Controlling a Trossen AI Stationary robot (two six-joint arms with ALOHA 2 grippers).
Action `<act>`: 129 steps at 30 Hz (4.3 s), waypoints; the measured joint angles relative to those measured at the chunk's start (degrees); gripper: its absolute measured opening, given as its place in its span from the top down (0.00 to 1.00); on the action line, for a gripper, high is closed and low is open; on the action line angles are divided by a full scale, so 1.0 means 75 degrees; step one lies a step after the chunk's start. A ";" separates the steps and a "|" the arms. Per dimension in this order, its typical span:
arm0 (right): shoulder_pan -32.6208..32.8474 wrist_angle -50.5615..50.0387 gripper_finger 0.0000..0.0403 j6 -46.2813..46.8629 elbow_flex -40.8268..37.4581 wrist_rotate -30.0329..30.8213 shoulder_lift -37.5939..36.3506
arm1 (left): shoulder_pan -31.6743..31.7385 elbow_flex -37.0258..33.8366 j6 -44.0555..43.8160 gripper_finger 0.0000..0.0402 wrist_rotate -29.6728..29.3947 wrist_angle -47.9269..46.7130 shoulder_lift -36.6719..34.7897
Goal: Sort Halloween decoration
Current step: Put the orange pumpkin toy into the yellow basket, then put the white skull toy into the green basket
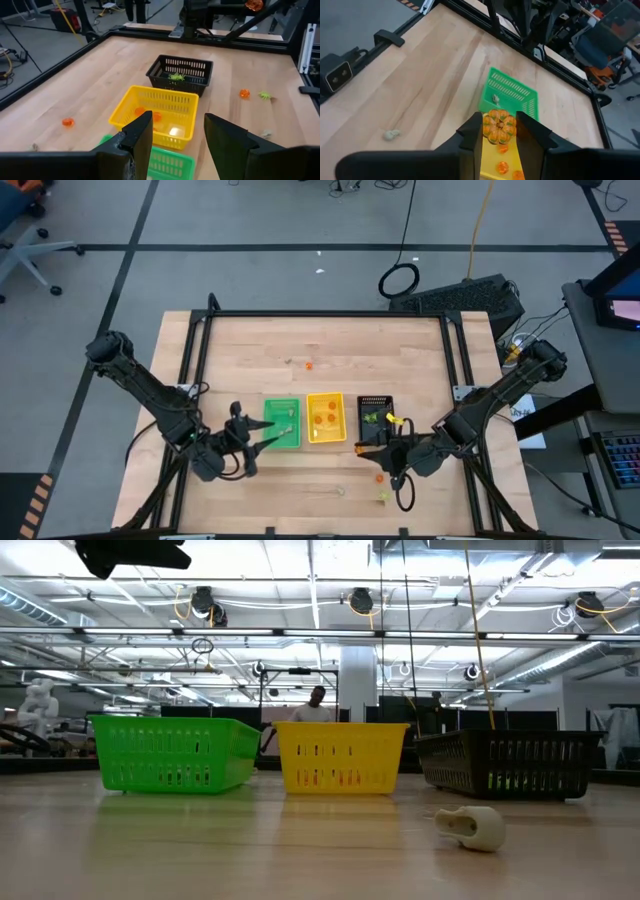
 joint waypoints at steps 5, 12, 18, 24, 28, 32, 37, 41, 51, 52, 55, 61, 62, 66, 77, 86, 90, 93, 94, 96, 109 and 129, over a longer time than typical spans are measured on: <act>0.0000 -0.0007 0.82 -0.0170 0.0000 0.0014 0.0000 | 0.0187 0.0000 0.0057 0.56 -0.0012 0.0002 0.0000; -0.0103 0.0032 0.82 -0.0680 0.0000 0.0056 0.0000 | 0.0394 0.0000 0.0210 0.56 0.0022 -0.0029 0.0000; -0.0258 0.0026 0.81 -0.0705 0.0000 0.0054 0.0000 | 0.0441 0.0000 0.0518 0.56 0.0024 0.0000 -0.0002; -0.0448 0.0026 0.81 -0.1038 0.0000 0.0023 0.0000 | 0.0446 0.0000 0.0548 0.56 0.0036 0.0006 -0.0003; -0.0544 0.0023 0.81 -0.1137 0.0000 0.0019 0.0000 | 0.0446 0.0000 0.0551 0.56 0.0041 0.0009 -0.0003; -0.0586 0.0023 0.81 -0.1137 0.0000 0.0017 0.0000 | 0.0444 0.0000 0.0548 0.56 0.0057 0.0009 -0.0003; -0.0592 0.0022 0.81 -0.1015 0.0000 0.0015 0.0000 | 0.0441 0.0000 0.0545 0.56 0.0062 0.0012 -0.0003; -0.0592 0.0023 0.81 -0.0644 0.0000 0.0014 0.0000 | 0.0441 0.0000 0.0539 0.56 0.0063 0.0015 -0.0003; -0.0855 0.0055 0.81 0.0991 0.0000 -0.0010 0.0009 | 0.0441 0.0000 0.0356 0.56 0.0065 0.0012 -0.0003; -0.0924 0.0065 0.81 0.1180 0.0003 -0.0011 0.0037 | 0.0441 0.0000 0.0356 0.56 0.0065 0.0012 -0.0003; -0.1146 0.0085 0.81 0.1600 0.0004 -0.0015 0.0162 | 0.0441 0.0000 0.0356 0.56 0.0065 0.0012 -0.0003; -0.1791 0.0306 0.81 0.2004 0.0003 -0.0305 0.0479 | 0.0441 0.0000 0.0356 0.56 0.0065 0.0006 -0.0003; -0.1926 0.0427 0.81 0.2015 0.0006 -0.0484 0.0563 | 0.0441 0.0000 0.0356 0.56 0.0065 0.0006 -0.0003; -0.2408 0.0839 0.81 0.1873 0.0006 -0.1221 0.1015 | 0.0441 0.0000 0.0399 0.56 0.0059 -0.0014 0.0095; -0.3071 0.1430 0.81 0.2192 0.0006 -0.1667 0.2557 | 0.0441 0.0000 0.0347 0.56 0.0140 0.0015 0.0460; -0.3371 0.1426 0.81 0.2758 0.0006 -0.1833 0.3256 | 0.0441 0.0000 0.0350 0.56 0.0167 0.0032 0.0460; -0.3420 0.1441 0.81 0.2894 0.0006 -0.1821 0.3457 | 0.0441 0.0000 0.0415 0.56 0.0159 0.0015 0.0460; -0.3439 0.1437 0.79 0.3039 0.0006 -0.1816 0.3580 | 0.0441 0.0000 0.0585 0.56 0.0080 0.0012 0.0460; -0.3439 0.1412 0.78 0.3064 0.0006 -0.1816 0.3587 | 0.0442 0.0000 0.0620 0.56 0.0056 0.0010 0.0460; -0.3439 0.1385 0.74 0.3071 0.0003 -0.1804 0.3587 | 0.0460 0.0000 0.0788 0.56 0.0024 0.0007 0.0460; -0.3373 0.1390 0.56 0.3100 0.0000 -0.1588 0.3391 | 0.1234 0.0089 0.1160 0.56 0.0465 0.0006 0.0440; -0.0934 0.1543 0.56 0.2908 0.0000 -0.0141 0.2324 | 0.4411 0.0586 0.2640 0.56 0.2874 -0.1942 -0.0367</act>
